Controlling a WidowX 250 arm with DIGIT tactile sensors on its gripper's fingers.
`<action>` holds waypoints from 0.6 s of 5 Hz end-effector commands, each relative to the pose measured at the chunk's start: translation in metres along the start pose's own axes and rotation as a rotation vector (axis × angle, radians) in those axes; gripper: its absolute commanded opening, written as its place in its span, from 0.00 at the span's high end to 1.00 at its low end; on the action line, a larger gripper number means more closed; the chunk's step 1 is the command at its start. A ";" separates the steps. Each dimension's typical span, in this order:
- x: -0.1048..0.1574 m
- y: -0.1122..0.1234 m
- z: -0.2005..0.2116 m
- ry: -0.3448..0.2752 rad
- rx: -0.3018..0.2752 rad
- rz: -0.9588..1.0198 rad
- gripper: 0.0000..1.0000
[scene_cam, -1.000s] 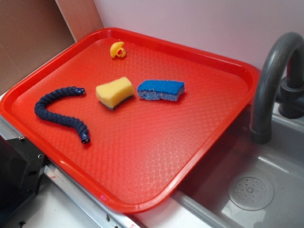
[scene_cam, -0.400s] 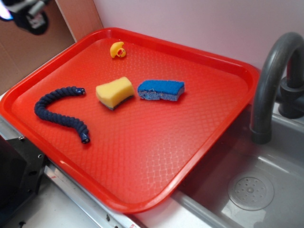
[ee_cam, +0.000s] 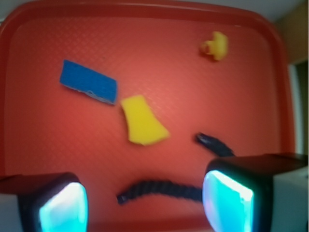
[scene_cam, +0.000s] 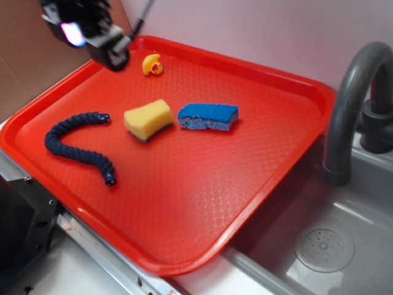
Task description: Grab the green sponge.
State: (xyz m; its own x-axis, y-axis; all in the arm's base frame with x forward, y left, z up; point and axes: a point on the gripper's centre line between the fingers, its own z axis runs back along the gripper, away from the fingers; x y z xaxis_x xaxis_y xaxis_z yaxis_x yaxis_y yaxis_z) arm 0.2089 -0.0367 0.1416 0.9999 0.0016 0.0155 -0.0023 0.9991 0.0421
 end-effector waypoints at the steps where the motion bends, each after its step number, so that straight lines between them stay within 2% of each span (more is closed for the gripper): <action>1: 0.014 -0.008 -0.040 0.050 0.005 -0.049 0.00; 2: 0.014 0.000 -0.067 0.112 0.044 -0.030 0.00; 3: 0.014 0.011 -0.084 0.146 0.058 -0.019 0.00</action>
State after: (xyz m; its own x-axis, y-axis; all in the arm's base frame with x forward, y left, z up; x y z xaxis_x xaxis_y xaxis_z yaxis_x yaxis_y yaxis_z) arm 0.2214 -0.0238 0.0512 0.9857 -0.0184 -0.1674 0.0357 0.9942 0.1011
